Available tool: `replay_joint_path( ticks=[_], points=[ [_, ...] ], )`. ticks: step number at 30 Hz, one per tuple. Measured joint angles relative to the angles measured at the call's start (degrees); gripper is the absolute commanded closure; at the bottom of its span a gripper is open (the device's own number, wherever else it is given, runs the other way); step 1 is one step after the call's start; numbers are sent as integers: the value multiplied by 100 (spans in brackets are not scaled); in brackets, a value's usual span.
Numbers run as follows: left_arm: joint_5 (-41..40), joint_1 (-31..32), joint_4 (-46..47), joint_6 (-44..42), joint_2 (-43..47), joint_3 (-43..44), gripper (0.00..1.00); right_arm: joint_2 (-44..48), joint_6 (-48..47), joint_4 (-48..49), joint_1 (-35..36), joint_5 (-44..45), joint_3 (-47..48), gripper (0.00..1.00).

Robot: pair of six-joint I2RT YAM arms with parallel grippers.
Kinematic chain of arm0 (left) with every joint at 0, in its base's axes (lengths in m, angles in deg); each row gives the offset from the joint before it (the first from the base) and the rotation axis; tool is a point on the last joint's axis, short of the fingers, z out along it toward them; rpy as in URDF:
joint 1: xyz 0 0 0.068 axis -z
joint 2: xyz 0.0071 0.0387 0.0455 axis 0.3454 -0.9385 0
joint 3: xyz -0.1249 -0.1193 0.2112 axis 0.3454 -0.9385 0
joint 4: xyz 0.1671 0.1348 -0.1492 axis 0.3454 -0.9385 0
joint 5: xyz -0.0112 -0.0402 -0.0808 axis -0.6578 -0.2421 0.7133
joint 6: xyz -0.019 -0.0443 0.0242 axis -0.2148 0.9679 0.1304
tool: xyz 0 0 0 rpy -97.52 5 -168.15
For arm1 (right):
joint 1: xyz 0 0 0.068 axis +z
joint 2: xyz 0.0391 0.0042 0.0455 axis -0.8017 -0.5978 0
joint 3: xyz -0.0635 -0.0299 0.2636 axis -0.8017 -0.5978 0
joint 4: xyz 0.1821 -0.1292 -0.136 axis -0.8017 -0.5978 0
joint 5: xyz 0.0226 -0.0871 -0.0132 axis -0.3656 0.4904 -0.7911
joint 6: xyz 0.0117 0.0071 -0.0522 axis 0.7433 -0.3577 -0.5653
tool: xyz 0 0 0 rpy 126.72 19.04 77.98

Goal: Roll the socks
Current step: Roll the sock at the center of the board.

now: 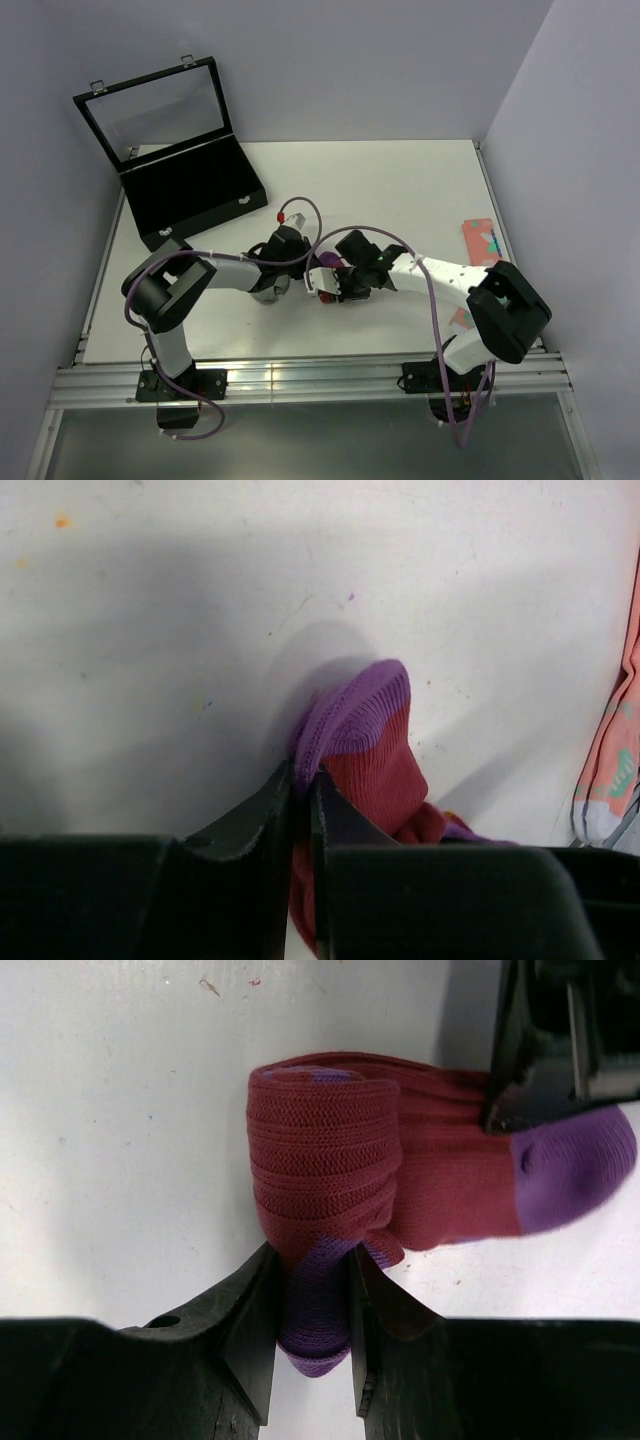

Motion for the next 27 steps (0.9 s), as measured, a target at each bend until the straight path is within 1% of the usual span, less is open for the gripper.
replay_joint_path(
  ticks=[2, 6, 10, 13, 17, 20, 24, 27],
  points=[
    [35, 4, 0, 0, -96, 111, 85, -122, -4, -192, 0, -42, 164, 78],
    [122, 9, 63, -4, -164, 164, 78, -590, -26, -750, -26, -168, 710, 79],
    [164, 9, 160, -26, -164, 133, 75, -1115, -26, -1300, -107, -391, 1316, 79],
    [225, -17, 367, -35, -118, -22, 70, -1373, -22, -1620, -229, -586, 1622, 80],
    [341, -114, 693, -96, 81, -376, 59, -1606, 4, -1875, -396, -835, 1875, 80],
    [393, -173, 870, -120, 232, -599, 54, -1792, 24, -2068, -498, -999, 2065, 80],
    [437, -214, 1132, -131, 413, -909, 51, -1989, 31, -2291, -577, -1130, 2277, 80],
    [431, -234, 1207, -138, 577, -1115, 52, -2133, 33, -2481, -616, -1211, 2450, 80]
  ],
)
